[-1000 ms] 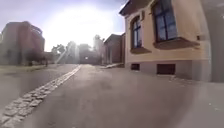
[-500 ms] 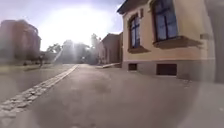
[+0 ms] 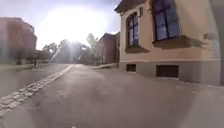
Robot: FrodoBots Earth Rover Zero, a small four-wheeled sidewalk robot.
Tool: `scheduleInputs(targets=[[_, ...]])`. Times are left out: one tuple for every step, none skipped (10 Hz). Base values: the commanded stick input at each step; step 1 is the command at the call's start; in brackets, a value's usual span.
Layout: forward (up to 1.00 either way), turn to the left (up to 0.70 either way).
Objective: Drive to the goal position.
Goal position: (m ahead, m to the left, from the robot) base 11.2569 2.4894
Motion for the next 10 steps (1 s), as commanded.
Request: scheduleInputs(targets=[[0.7,-0.14],[0.7,-0.14],[0.7,-0.14],[0.7,-0.14],[0.7,-0.14],[0.7,-0.14],[0.7,-0.14],[0.7,-0.14],[0.7,-0.14],[0.7,-0.14]])
